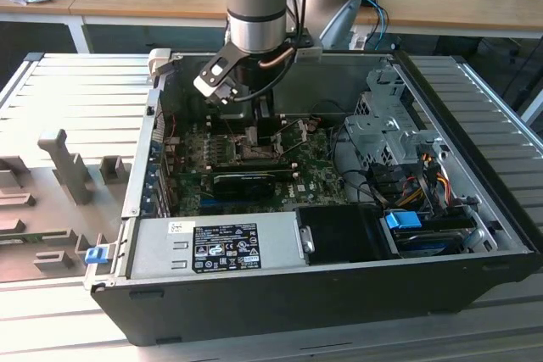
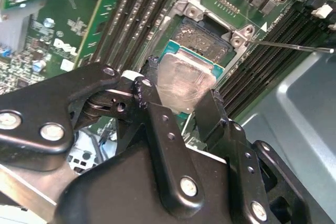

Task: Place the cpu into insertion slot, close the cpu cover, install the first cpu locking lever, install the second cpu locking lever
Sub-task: 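Place the cpu into insertion slot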

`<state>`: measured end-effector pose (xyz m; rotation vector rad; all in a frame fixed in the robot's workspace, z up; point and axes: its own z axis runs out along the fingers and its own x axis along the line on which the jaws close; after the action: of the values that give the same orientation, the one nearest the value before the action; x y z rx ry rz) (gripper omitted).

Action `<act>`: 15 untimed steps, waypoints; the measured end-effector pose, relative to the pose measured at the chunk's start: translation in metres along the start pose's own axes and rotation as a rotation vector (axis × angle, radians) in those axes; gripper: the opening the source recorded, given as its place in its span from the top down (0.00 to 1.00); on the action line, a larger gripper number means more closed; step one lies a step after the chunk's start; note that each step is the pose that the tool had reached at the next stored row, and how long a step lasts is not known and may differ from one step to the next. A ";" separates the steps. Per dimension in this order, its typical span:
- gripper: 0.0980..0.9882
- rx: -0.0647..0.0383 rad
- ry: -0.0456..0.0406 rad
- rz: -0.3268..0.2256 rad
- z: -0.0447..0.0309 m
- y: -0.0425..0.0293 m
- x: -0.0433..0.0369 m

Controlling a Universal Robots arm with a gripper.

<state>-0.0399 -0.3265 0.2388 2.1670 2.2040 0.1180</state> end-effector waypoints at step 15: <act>0.52 0.001 -0.0016 0.014 0.0270 -0.0081 0.0076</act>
<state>-0.0458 -0.3185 0.2114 2.1827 2.1891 0.1153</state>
